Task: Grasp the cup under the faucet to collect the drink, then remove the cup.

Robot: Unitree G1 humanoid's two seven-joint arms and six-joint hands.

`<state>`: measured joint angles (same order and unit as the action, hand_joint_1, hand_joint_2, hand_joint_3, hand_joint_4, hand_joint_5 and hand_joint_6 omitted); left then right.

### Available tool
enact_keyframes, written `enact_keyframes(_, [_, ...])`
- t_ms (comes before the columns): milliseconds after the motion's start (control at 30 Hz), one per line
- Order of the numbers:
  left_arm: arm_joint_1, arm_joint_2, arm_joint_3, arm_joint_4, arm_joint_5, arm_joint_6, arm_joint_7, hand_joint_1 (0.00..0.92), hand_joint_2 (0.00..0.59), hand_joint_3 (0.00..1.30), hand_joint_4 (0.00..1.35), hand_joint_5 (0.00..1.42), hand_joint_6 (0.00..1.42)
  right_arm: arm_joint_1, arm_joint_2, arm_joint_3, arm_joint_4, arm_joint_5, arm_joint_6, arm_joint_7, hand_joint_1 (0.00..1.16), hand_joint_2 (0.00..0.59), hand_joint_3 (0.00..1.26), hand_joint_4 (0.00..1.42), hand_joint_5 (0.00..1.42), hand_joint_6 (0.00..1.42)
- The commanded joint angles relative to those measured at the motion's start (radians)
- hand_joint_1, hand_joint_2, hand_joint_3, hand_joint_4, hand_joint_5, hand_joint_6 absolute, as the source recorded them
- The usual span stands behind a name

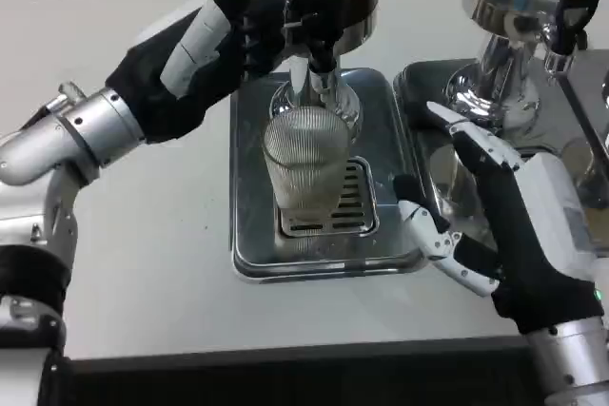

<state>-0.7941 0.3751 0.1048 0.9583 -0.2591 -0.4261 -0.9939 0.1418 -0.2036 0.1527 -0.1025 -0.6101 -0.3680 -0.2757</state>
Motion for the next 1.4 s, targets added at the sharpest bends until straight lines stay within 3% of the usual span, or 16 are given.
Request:
enact_keyframes(33, [-0.005, 0.034, 0.007, 0.02, 0.029, -0.048, 0.002, 0.0, 0.054, 0.14, 0.05, 0.12, 0.05, -0.012, 0.002, 0.003, 0.015, 0.017, -0.02, -0.009, 0.45, 0.434, 0.26, 0.28, 0.24, 0.23])
enact_keyframes(700, [0.02, 0.048, -0.025, 0.038, 0.113, -0.192, 0.006, 0.0, 0.052, 0.16, 0.05, 0.11, 0.04, 0.014, 0.002, 0.002, 0.015, 0.07, -0.022, 0.001, 0.43, 0.443, 0.25, 0.26, 0.22, 0.23])
enact_keyframes(1067, [0.029, 0.071, -0.082, 0.036, 0.214, -0.322, 0.083, 0.0, 0.046, 0.16, 0.05, 0.1, 0.04, 0.032, 0.005, 0.0, -0.001, 0.079, -0.012, 0.009, 0.43, 0.443, 0.25, 0.27, 0.22, 0.23])
enact_keyframes(1400, [0.032, 0.075, -0.119, 0.041, 0.252, -0.362, 0.132, 0.0, 0.044, 0.16, 0.05, 0.1, 0.03, 0.029, -0.001, 0.002, -0.004, 0.079, -0.004, 0.032, 0.45, 0.418, 0.23, 0.23, 0.21, 0.23])
